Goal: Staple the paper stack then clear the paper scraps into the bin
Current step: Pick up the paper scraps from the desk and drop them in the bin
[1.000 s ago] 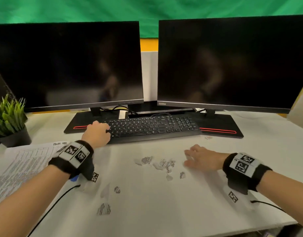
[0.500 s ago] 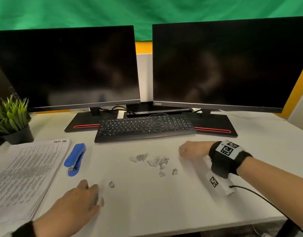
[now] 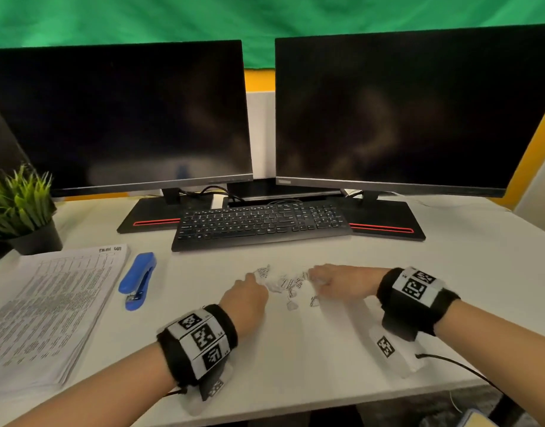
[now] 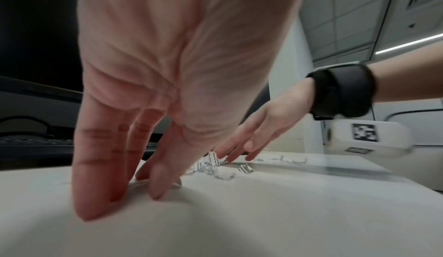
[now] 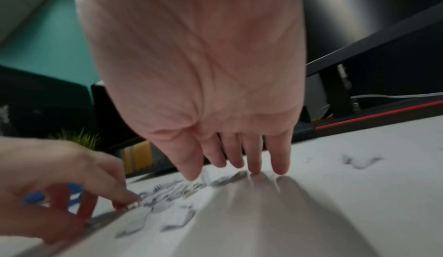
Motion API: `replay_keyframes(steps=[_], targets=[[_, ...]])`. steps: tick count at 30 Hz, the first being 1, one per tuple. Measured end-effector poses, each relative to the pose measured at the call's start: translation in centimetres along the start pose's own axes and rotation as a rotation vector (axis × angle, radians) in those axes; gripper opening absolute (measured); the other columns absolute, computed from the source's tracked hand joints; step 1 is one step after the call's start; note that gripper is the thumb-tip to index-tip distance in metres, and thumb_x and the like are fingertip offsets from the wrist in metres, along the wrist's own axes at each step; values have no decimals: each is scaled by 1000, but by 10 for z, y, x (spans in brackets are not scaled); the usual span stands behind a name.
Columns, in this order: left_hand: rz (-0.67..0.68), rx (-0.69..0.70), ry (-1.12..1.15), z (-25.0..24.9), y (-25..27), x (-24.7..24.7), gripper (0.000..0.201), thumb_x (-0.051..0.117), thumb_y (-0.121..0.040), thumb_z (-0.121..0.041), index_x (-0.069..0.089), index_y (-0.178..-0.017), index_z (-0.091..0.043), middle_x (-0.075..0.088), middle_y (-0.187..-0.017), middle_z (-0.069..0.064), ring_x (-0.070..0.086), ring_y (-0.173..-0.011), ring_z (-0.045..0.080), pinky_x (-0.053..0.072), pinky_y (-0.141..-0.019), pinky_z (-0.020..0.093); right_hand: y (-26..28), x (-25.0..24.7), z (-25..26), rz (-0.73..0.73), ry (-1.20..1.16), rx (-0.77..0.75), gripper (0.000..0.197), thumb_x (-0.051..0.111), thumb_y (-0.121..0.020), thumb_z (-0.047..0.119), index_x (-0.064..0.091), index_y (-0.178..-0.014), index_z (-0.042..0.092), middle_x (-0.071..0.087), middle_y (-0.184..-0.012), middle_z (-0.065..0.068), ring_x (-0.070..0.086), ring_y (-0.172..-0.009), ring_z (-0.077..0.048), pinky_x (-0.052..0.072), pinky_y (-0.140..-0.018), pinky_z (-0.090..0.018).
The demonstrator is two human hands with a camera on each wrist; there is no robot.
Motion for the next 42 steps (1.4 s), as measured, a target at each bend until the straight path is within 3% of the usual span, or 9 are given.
replay_keyframes(steps=[3,10,15,20,26,30,33,39,42], targets=[[-10,25,23,-13,-18,-15,34,35,-95,1,51,-125,1,41,-130,18,52,-115,35,46,-92,36,29,-19,-41,-168,-140,5,52,33,-100,16,19,-150,15,16,-159,-4,15,-147,-19,10,-117,-28],[-65,80,86,-11,-28,-32,34,42,-96,-15,51,-128,-13,41,-127,11,55,-110,31,47,-87,37,91,-32,-188,-270,-244,468,49,34,-101,26,25,-148,17,19,-159,-6,19,-145,-24,11,-118,-35],[-111,90,107,-9,-31,-33,32,42,-95,-19,52,-126,-16,43,-124,9,54,-108,29,44,-83,35,69,-15,-135,-132,-189,366,47,23,-102,35,36,-136,5,31,-149,-15,31,-137,-28,22,-112,-36],[-130,24,123,0,-39,-26,37,38,-98,-29,45,-132,-17,42,-129,10,43,-117,28,43,-90,37,25,12,-65,-29,-62,238,70,27,-93,56,22,-146,10,16,-156,-12,25,-141,-28,28,-112,-43],[58,-70,165,-6,-64,-13,70,36,-93,-53,12,-151,-24,23,-153,15,37,-133,39,37,-106,46,50,-1,-57,-98,-220,158,59,24,-100,41,9,-152,16,1,-161,-7,7,-148,-23,6,-119,-34],[186,73,178,-30,-68,-12,56,33,-95,-49,37,-135,-9,32,-147,19,46,-125,36,41,-99,39,104,-17,-117,-233,-258,301,48,29,-102,27,24,-149,18,14,-160,-3,13,-147,-18,7,-116,-26],[182,163,179,-50,-64,-13,50,35,-95,-46,42,-130,-12,28,-151,15,37,-134,35,34,-107,40,135,-5,-146,-262,-237,402,47,30,-102,30,29,-147,18,21,-158,-2,19,-146,-19,11,-117,-29],[124,287,231,-80,-58,-26,54,35,-100,-37,28,-149,-17,21,-158,11,22,-146,27,21,-116,34,126,54,-88,-73,-185,177,69,27,-97,49,2,-152,16,-7,-161,-3,-4,-148,-15,1,-120,-30],[57,311,260,-74,-48,-35,56,35,-100,-38,21,-152,-23,12,-162,6,11,-149,23,13,-119,33,96,55,-61,-96,-87,141,75,27,-96,51,2,-151,8,-6,-160,-8,-1,-148,-21,9,-122,-37]])
Point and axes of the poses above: each hand's wrist, its own y-axis away from the middle knuckle, its own x-axis out of the palm, z = x × y, the point moved 7 cm from there along -y, towards the middle knuckle
